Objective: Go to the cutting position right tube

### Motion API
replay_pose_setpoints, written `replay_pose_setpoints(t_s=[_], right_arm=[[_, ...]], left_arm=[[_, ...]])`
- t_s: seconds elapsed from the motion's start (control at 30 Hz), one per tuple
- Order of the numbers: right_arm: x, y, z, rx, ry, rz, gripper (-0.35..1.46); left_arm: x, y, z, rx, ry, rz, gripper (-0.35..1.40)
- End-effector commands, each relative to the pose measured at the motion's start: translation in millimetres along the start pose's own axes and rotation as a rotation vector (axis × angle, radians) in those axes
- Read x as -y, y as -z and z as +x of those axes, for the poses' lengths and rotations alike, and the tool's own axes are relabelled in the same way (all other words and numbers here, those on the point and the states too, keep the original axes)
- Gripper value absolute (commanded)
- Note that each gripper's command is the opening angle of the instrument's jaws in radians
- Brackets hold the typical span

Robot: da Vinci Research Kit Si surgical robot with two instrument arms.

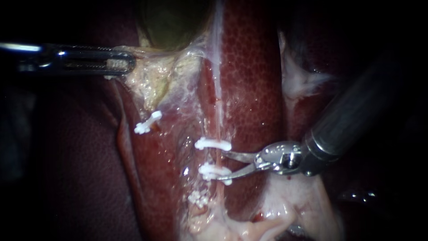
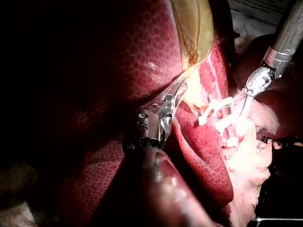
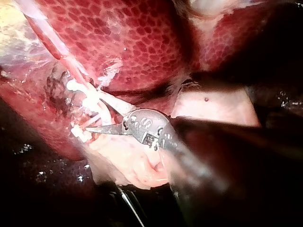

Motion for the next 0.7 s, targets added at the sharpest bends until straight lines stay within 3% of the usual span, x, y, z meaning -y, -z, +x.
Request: replay_pose_setpoints(t_s=[0.03,0.2,0.7], right_arm=[[0.0,-0.2,0.1,0.002,0.0,0.0,1.43],[-0.2,-1.2,0.7,0.002,0.01,0.015,1.43],[-0.7,-2.8,2.7,-0.062,0.019,0.06,1.4]], left_arm=[[0.0,0.0,0.0,0.0,0.0,0.0,-0.35],[0.1,0.0,0.0,0.0,0.0,-0.001,-0.35],[0.2,-0.1,0.0,0.001,0.0,-0.002,-0.35]])
